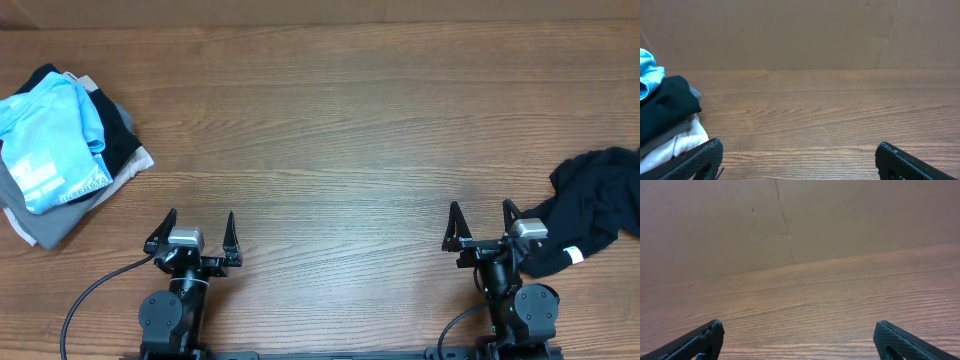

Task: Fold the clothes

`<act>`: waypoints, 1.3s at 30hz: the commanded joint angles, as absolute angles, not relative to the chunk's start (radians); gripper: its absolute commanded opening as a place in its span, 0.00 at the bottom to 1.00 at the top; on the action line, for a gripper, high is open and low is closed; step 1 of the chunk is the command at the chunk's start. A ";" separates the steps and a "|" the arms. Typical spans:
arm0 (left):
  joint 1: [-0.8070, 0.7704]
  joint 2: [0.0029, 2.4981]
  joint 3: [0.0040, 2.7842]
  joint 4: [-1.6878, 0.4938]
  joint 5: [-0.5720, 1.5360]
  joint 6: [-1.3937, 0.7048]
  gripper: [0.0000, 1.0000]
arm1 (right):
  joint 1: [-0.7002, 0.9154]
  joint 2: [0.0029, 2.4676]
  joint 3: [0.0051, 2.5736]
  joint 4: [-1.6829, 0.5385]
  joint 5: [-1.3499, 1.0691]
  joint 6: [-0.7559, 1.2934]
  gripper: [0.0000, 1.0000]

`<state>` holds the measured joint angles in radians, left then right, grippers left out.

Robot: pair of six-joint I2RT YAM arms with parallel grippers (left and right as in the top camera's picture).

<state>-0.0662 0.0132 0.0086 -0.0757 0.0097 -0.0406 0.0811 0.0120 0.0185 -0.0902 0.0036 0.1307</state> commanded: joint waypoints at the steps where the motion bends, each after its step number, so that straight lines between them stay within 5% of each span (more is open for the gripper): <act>1: -0.072 0.006 0.005 -0.076 -0.001 -0.023 1.00 | 0.076 0.004 0.008 -0.084 -0.002 0.130 1.00; 22: -0.072 0.006 0.142 -0.222 0.078 -0.193 1.00 | 0.077 0.065 0.148 -0.213 0.033 0.187 1.00; 32: -0.072 0.072 0.391 -0.447 0.028 -0.074 1.00 | 0.077 0.442 0.394 -0.348 0.044 0.187 1.00; 39: -0.072 0.410 0.629 -0.604 0.021 -0.074 1.00 | 0.035 0.865 0.708 -0.519 0.042 0.183 1.00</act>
<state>-0.0662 0.2703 0.5198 -0.5655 0.0364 -0.0967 0.0654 0.7414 0.5747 -0.4652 0.0330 0.1833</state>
